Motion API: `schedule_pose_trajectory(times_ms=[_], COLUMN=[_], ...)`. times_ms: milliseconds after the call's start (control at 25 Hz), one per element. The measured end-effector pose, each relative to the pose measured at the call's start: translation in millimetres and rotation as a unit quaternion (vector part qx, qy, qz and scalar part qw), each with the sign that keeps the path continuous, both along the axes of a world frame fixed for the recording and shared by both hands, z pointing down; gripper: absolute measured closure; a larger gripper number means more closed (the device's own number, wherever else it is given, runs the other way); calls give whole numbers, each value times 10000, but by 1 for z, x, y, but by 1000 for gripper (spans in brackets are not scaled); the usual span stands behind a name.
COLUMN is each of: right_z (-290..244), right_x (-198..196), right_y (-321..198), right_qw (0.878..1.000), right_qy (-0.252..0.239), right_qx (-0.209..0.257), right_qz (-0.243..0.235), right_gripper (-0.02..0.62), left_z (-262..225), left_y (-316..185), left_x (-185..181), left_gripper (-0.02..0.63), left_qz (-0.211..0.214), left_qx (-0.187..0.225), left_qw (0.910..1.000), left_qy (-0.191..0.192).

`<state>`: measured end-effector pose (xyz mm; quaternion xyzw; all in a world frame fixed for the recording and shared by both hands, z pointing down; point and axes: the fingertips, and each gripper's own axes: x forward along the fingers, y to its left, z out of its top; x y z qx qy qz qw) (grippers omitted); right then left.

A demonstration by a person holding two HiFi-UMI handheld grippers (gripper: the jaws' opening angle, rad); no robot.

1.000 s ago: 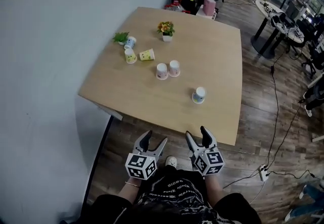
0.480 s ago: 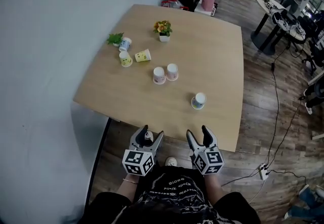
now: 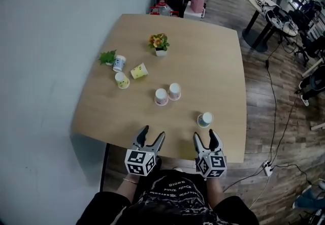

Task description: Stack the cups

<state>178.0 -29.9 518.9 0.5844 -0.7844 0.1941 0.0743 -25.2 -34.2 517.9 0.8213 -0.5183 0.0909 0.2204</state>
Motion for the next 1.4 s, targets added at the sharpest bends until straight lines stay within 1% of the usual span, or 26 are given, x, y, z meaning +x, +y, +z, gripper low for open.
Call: schedule_pose_trajectory(times_ms=[120, 320, 560, 720, 960, 1120, 1240, 1400], right_z=[-2, -2, -3, -6, -3, 3, 10, 24], right_x=[-5, -14, -25, -24, -8, 5, 10, 18], right_y=[-18, -33, -42, -44, -55, -64, -71, -79], right_qw=[9993, 9963, 9920, 9901, 9884, 9880, 9885, 9877], right_qy=[162, 347, 517, 672, 850, 872, 940, 1013], right_qx=[47, -14, -76, -89, -197, -330, -474, -676], right_qz=[333, 789, 1145, 1226, 1246, 1232, 1088, 980], right_gripper=[283, 282, 283, 282, 283, 282, 282, 282], left_z=[-1, -2, 9, 9, 17, 26, 33, 41], left_y=[-27, -61, -79, -88, -115, -134, -149, -167], left_x=[-10, -26, -34, -31, -20, -11, -9, -5], left_gripper=[308, 308, 308, 308, 308, 308, 308, 308], left_qz=[229, 515, 815, 918, 812, 715, 571, 519], left_qx=[45, 49, -81, -46, -160, -285, -405, -477], left_qw=[9997, 9986, 9966, 9957, 9963, 9959, 9951, 9932], left_qy=[-94, -100, -46, -117, -238, -475, -700, -929])
